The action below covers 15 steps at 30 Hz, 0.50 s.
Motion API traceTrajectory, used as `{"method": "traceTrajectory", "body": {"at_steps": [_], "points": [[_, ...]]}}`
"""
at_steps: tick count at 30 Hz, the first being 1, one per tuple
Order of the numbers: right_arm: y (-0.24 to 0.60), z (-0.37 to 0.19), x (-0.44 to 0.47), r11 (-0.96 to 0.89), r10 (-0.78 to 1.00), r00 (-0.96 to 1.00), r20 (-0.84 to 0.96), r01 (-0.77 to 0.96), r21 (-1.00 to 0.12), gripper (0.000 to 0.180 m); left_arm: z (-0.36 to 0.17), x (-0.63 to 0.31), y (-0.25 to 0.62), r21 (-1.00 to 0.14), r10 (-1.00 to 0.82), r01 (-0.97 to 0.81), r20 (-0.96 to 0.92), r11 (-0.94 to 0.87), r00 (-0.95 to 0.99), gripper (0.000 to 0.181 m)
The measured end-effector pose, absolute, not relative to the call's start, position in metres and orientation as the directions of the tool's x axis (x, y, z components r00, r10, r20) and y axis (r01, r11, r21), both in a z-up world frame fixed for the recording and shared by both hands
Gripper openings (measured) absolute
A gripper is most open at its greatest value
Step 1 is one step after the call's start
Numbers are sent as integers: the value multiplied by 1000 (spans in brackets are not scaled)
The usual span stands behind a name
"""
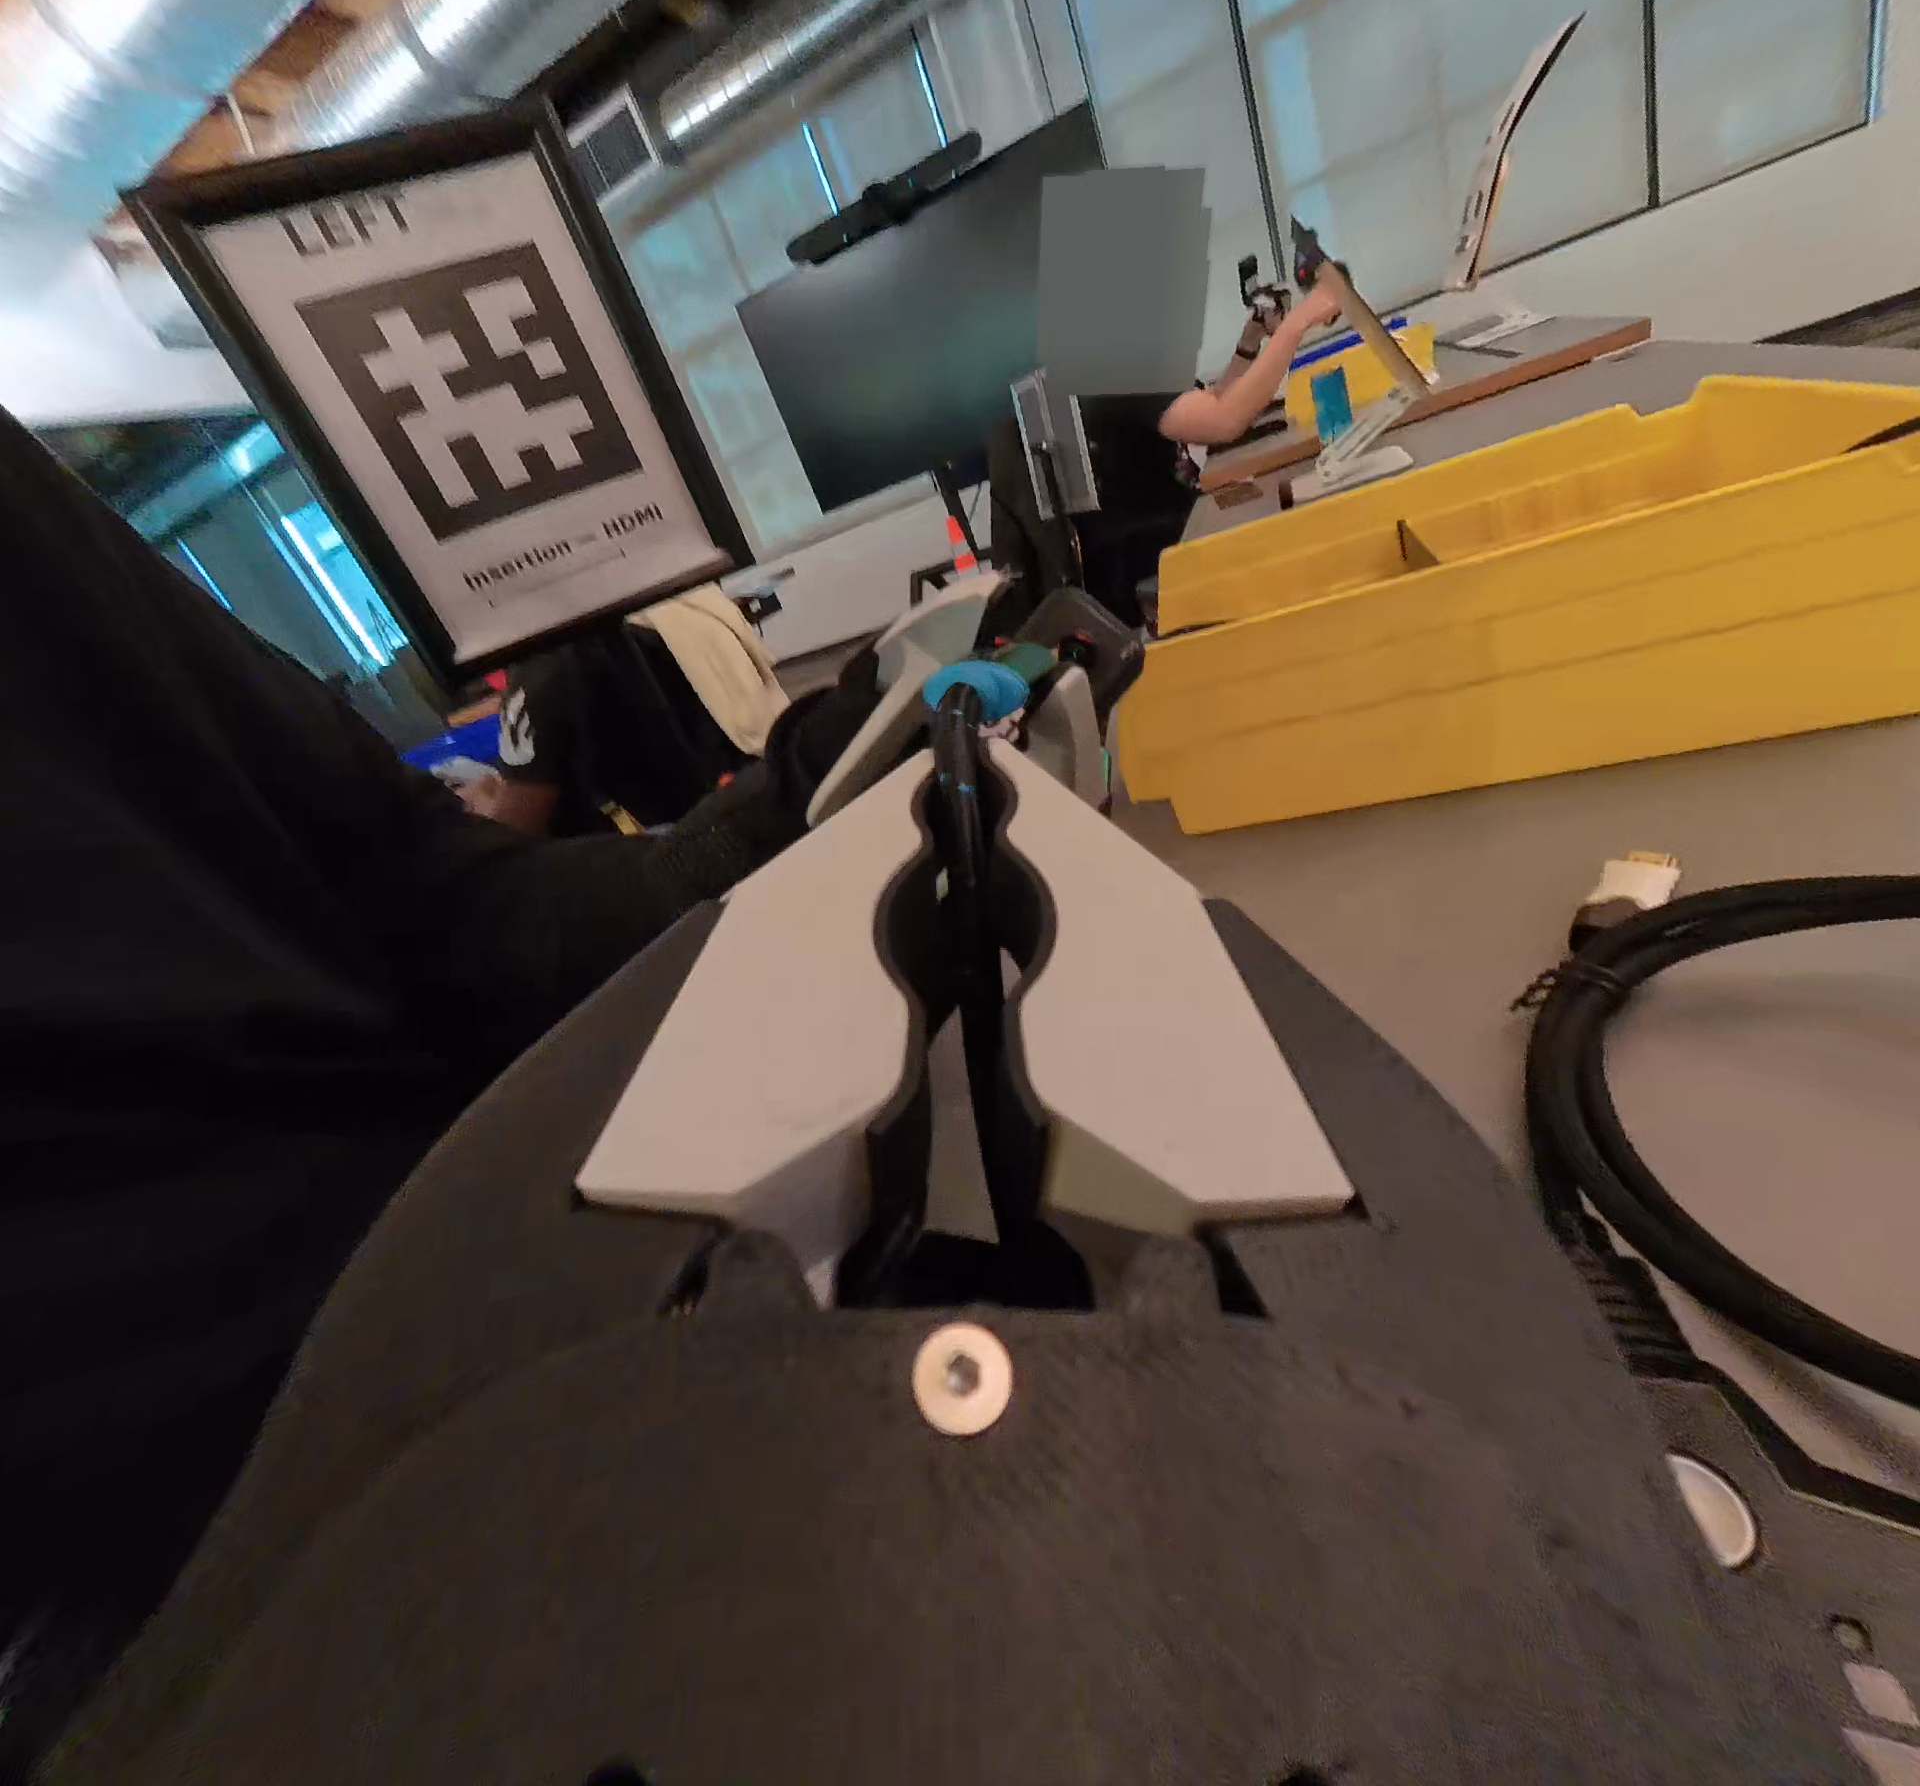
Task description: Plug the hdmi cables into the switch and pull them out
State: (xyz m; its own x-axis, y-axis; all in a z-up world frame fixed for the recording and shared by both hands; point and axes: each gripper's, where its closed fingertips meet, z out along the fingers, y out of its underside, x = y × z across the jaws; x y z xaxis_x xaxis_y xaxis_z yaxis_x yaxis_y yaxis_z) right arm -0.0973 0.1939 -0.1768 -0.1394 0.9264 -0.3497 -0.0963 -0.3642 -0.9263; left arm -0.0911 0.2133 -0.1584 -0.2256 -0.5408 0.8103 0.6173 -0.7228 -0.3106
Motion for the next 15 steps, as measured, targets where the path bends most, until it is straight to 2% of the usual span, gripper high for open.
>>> {"method": "traceTrajectory", "body": {"at_steps": [2, 5, 7, 10, 13, 15], "points": [[193, -188, -100, -301, 949, -101, -298, -13, -953, 0, -162, -93, 213, -337, -547, 610, 814, -717, -194, 14], [201, -193, -96, -219, 975, -18, -220, 60, -974, 9, -162, -91, 214, -357, -557, 610, 813, -708, -171, 14], [208, -186, -92, -232, 973, 20, -232, 19, -972, 24, -162, -92, 217, -354, -557, 620, 814, -700, -166, 13], [214, -184, -90, -254, 965, 72, -253, 6, -967, 37, -164, -93, 220, -349, -555, 624, 815, -699, -166, 13], [221, -192, -94, -173, 969, 187, -163, 41, -984, 44, -165, -90, 219, -333, -542, 621, 821, -710, -179, 13], [223, -192, -97, -55, 967, 250, -35, 76, -996, 41, -166, -89, 220, -313, -530, 627, 826, -714, -192, 13]]}}
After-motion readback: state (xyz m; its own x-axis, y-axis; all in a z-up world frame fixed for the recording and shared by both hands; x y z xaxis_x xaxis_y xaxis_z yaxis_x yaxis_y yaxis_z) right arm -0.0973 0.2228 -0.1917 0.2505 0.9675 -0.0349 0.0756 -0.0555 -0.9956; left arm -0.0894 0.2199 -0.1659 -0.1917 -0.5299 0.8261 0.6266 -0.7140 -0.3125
